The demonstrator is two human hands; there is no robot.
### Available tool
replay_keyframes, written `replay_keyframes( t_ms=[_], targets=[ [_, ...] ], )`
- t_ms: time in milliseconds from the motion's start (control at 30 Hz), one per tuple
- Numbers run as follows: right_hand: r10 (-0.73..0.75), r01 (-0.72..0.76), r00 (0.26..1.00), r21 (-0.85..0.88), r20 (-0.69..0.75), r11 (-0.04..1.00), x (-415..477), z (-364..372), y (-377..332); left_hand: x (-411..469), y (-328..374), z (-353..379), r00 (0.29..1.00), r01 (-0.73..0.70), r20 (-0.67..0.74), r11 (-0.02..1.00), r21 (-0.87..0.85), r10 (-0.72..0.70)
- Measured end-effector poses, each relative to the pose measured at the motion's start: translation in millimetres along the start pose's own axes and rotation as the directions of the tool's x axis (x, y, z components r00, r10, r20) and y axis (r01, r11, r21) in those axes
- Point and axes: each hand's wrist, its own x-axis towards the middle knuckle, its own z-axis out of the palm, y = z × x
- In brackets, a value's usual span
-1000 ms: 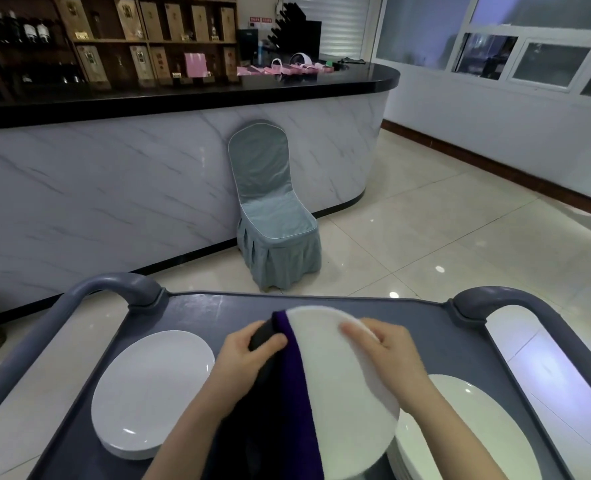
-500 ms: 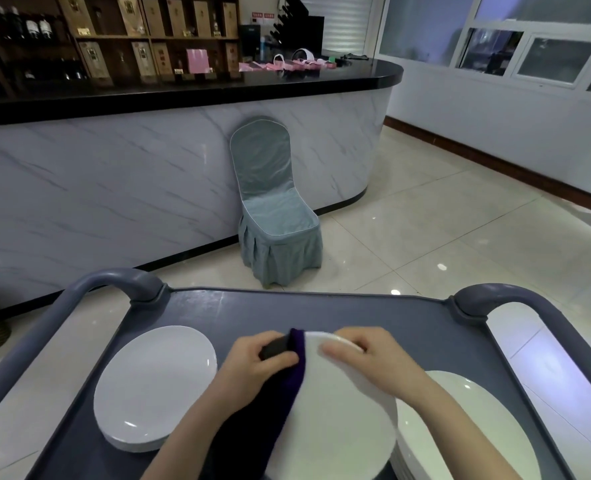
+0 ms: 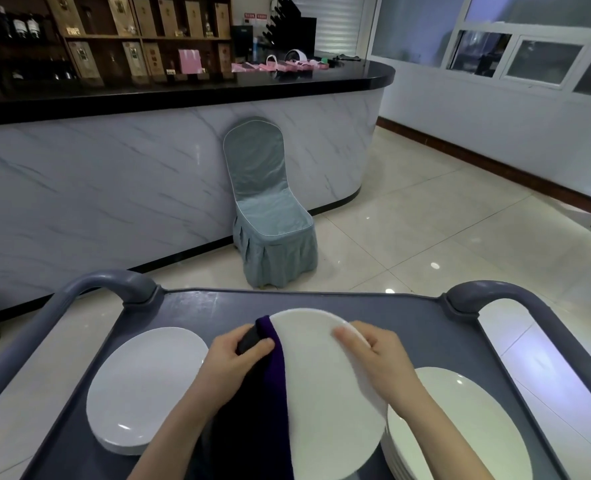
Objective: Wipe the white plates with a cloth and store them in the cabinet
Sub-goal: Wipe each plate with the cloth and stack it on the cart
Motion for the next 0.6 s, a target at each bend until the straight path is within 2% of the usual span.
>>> replay_keyframes(
  t_ms=[100,167,200,267,333,400,467,533,600],
  targets=[
    [-0.087,0.119,0.977,-0.16,0.192,0.98,2,11,-8,1,4,2,0.978,-0.045,0.206,0.994,0.1,0.023],
    [-0.115,0.144,0.978,-0.165,0.174,0.976,4,8,-11,0,3,0,0.984,-0.045,0.178,0.995,0.087,0.029],
    [-0.116,0.131,0.987,-0.131,0.111,0.983,5,4,-12,-2,1,0,0.993,-0.032,0.113,0.999,0.026,0.029],
    [-0.055,0.057,0.988,0.014,-0.146,0.998,5,4,-11,-7,-4,6,0.993,0.045,-0.098,0.977,-0.209,-0.066],
    [0.18,-0.043,0.897,0.326,-0.404,0.944,1,19,-8,-11,-7,21,0.938,0.1,-0.259,0.897,-0.431,-0.229],
    [0.389,-0.112,0.813,0.539,-0.433,0.835,-4,36,-6,-11,-7,32,0.886,0.118,-0.334,0.853,-0.509,-0.322],
    [0.414,-0.184,0.838,0.529,-0.357,0.828,-7,38,-1,-11,-6,30,0.876,0.13,-0.353,0.864,-0.487,-0.33],
    [0.304,-0.162,0.909,0.431,-0.284,0.888,-5,23,-1,-11,-3,18,0.9,0.116,-0.341,0.903,-0.414,-0.272],
    [0.16,-0.099,0.968,0.29,-0.193,0.952,4,1,-2,-10,0,6,0.944,0.072,-0.293,0.963,-0.261,-0.15]
  ],
)
